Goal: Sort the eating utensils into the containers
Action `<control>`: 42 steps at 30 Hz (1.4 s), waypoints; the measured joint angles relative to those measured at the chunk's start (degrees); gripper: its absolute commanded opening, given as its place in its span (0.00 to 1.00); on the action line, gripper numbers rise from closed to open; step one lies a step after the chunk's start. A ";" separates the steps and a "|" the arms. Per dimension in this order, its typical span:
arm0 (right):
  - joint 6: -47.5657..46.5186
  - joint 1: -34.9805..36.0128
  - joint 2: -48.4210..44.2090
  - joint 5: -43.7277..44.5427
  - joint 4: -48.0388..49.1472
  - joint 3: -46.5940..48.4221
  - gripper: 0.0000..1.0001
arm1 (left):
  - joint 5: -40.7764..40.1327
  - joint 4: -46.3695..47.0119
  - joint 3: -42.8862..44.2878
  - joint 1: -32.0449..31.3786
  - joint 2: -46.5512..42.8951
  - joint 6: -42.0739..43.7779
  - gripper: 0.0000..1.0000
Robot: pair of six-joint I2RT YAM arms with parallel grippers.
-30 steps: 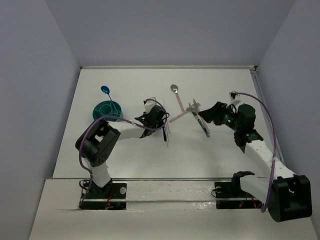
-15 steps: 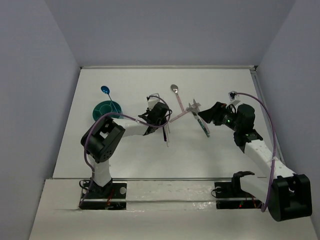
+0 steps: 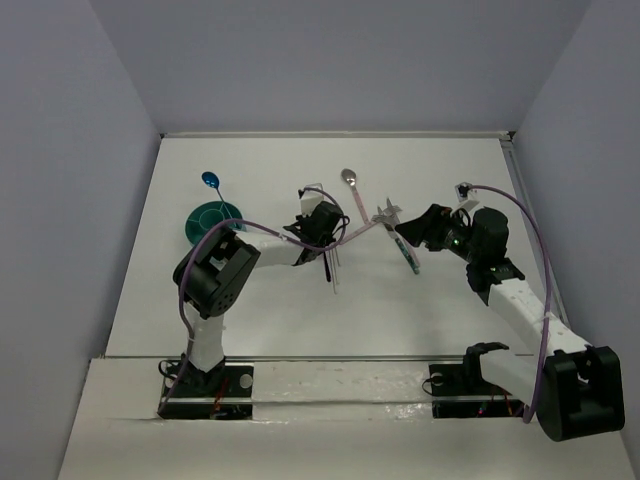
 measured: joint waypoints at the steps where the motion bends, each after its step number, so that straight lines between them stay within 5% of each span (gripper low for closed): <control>1: 0.00 0.02 0.00 0.00 0.00 0.02 0.79 | -0.13 0.02 0.02 0.00 0.07 0.11 0.00; 7: -0.17 0.68 0.00 0.02 0.00 0.37 0.79 | -0.83 0.00 0.07 0.00 0.09 0.72 0.00; 10: -0.17 0.70 0.00 0.02 0.00 0.39 0.79 | -0.94 0.00 0.07 0.00 0.09 1.09 0.12; 14: -0.20 0.70 0.00 0.04 -0.02 0.39 0.79 | -1.03 -0.02 0.15 0.07 0.39 1.55 0.14; 19: -0.22 0.70 0.00 0.09 -0.02 0.39 0.79 | -1.73 0.57 0.66 0.35 1.53 1.95 0.00; 26: -0.22 0.70 0.00 0.20 -0.02 0.39 0.79 | -2.95 -0.17 0.55 1.05 0.66 2.86 0.00; 34: -0.22 0.70 0.00 0.22 -0.02 0.39 0.79 | -8.92 -2.12 0.48 4.07 -15.10 5.79 0.00; 42: -0.22 0.70 -0.15 0.31 -0.02 0.39 0.79 | -17.66 6.16 3.04 16.65 -25.40 18.67 0.00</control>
